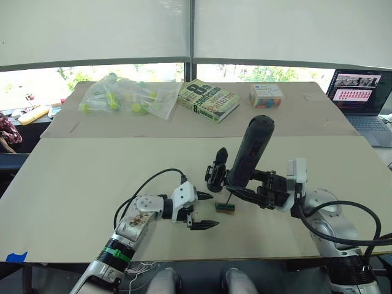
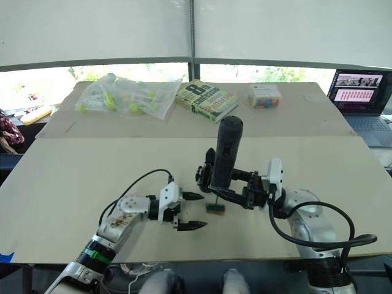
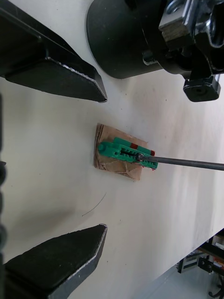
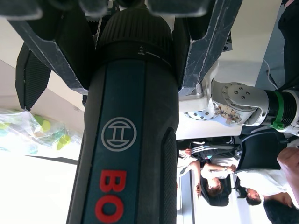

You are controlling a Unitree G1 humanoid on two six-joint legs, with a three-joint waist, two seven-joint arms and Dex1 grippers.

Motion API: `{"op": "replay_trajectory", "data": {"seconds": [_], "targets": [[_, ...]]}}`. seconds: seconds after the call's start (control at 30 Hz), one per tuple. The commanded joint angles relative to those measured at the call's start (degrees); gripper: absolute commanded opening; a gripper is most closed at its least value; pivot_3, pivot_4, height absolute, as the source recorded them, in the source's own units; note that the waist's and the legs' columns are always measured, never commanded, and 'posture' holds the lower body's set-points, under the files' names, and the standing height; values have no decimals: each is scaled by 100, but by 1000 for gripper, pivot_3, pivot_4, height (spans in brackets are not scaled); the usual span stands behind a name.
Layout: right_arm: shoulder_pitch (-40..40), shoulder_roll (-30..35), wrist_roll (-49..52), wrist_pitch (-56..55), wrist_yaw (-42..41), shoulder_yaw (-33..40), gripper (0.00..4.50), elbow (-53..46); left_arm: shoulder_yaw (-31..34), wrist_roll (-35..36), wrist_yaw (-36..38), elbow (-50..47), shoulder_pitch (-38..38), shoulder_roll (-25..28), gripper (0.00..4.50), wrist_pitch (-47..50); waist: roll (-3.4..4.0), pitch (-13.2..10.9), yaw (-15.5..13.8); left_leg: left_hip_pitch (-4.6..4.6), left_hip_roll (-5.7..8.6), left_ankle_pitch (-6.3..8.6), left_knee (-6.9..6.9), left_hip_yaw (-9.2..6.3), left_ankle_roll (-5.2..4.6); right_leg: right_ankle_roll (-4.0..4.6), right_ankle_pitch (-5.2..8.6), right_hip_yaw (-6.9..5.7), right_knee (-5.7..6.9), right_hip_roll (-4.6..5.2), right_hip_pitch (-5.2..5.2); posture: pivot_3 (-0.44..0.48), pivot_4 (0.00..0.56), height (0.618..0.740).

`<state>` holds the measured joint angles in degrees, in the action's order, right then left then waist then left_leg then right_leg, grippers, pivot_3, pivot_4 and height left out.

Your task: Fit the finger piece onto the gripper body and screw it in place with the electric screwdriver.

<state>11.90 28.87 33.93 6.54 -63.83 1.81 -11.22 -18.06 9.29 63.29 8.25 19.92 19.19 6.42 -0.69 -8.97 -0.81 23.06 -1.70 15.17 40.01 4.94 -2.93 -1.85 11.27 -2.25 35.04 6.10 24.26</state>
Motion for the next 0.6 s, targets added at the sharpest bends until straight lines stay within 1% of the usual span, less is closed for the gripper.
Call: {"op": "replay_trajectory", "data": {"seconds": [0.03, 0.37, 0.6], "targets": [[20, 40, -85, -65, 30, 31, 1941, -69, -110, 7, 43, 40, -48, -6, 4411, 88, 0, 0, 0, 0, 0, 0, 0, 0, 0, 0, 0, 0, 0, 0, 0, 0, 150, 740], [96, 8, -395, -363, -80, -291, 1941, -190, -108, 11, 51, 57, -31, -3, 4411, 85, 0, 1, 3, -2, 0, 0, 0, 0, 0, 0, 0, 0, 0, 0, -1, 0, 150, 740], [110, 4, -254, -195, 79, -216, 1941, -240, -107, 10, 53, 83, -13, -14, 4411, 78, 0, 1, 2, -5, -1, 0, 0, 0, 0, 0, 0, 0, 1, 0, -4, 0, 150, 740]]}}
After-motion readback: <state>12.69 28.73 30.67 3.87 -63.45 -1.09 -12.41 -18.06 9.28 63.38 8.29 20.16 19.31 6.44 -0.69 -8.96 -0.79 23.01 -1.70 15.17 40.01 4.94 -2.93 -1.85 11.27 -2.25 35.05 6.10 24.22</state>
